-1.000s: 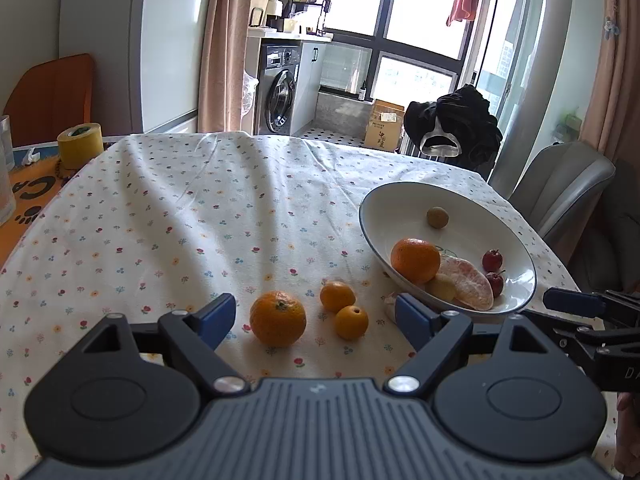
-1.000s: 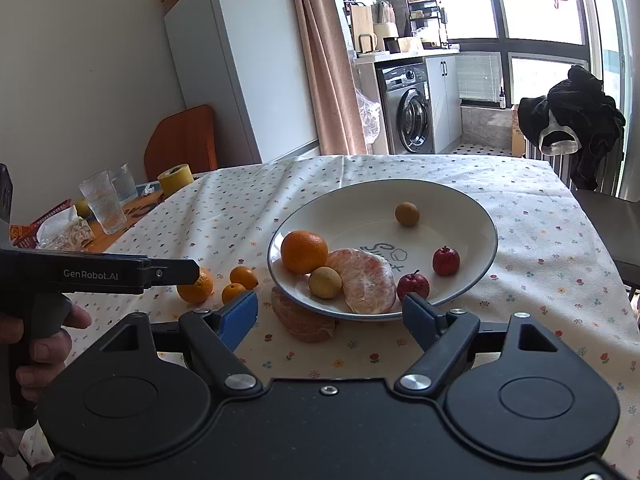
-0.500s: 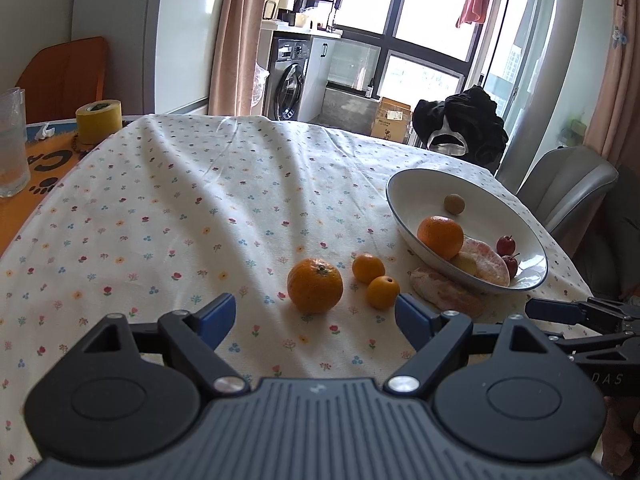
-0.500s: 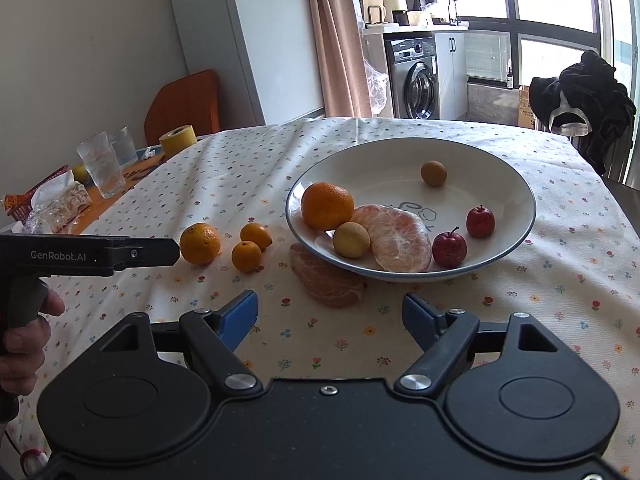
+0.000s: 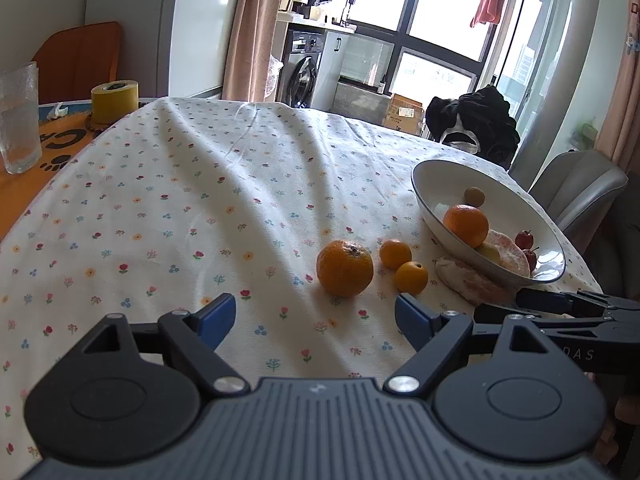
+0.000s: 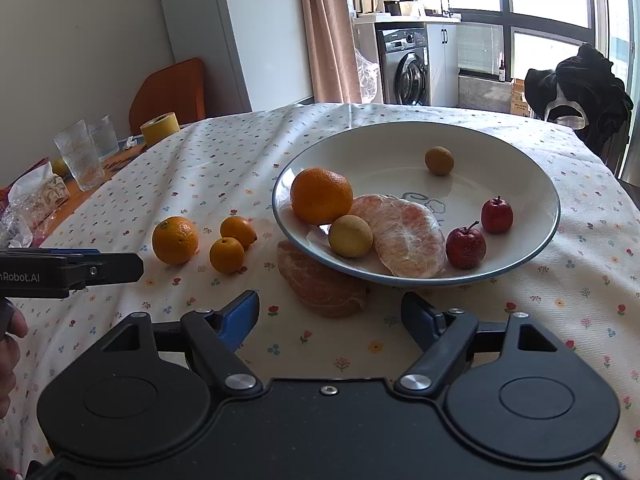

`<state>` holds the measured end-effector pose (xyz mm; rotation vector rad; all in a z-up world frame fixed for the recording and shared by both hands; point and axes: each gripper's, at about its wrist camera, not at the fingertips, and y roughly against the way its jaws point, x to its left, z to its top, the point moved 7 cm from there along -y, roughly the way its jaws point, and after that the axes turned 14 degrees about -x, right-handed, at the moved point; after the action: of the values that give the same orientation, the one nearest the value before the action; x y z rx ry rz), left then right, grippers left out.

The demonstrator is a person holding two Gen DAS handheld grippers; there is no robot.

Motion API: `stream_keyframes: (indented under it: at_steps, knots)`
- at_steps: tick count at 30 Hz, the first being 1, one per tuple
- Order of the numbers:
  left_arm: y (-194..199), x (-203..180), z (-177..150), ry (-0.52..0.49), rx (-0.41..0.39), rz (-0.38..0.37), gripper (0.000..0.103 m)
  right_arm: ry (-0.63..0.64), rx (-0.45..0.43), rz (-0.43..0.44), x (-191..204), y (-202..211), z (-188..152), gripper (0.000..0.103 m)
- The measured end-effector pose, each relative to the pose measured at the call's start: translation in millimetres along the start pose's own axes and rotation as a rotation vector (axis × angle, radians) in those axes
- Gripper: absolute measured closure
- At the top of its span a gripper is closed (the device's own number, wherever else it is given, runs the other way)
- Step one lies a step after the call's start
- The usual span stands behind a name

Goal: Organize fruits
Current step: 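Move both open grippers back toward the loose fruit on the cloth, then grasp a large orange with the left gripper while the right gripper grasps a peeled tangerine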

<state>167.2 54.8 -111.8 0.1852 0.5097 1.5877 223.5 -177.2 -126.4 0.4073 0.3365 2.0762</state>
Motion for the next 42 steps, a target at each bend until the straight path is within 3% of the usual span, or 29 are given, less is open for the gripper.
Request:
stream_keyframes:
  at_steps: [7, 8, 10, 16, 19, 32, 39, 42]
  knots:
    - [-0.3, 4.9, -0.6, 0.013, 0.0, 0.005, 0.018, 0.008, -0.001, -0.009, 2.5, -4.1, 1.4, 0.027]
    - [-0.2, 4.9, -0.8, 0.014, 0.0, 0.006, 0.018, 0.011, -0.001, -0.005, 3.8, -4.6, 1.9, 0.029]
    - [0.0, 4.5, -1.1, 0.013, 0.0, 0.005, 0.018, 0.016, 0.003, 0.019, 7.4, -3.9, 2.3, 0.044]
    - [1.0, 1.3, -1.2, 0.007, -0.002, -0.002, 0.018, 0.021, 0.018, 0.059, 16.5, 0.2, 1.7, 0.053]
    - [0.4, 0.8, -1.0, 0.006, -0.003, -0.005, 0.018, 0.021, 0.025, 0.085, 20.7, 3.9, 2.1, 0.054]
    - [-12.2, -8.3, 5.5, -0.003, -0.019, -0.027, 0.021, 0.05, 0.014, 0.054, 22.5, -15.3, 5.7, 0.05]
    - [-23.5, -17.6, 7.7, -0.016, -0.011, -0.039, 0.038, 0.048, 0.006, 0.074, 23.6, -19.7, 7.1, 0.046]
    - [-27.0, -21.2, 8.3, -0.022, -0.014, -0.041, 0.041, 0.054, 0.001, 0.071, 23.3, -21.3, 7.3, 0.049]
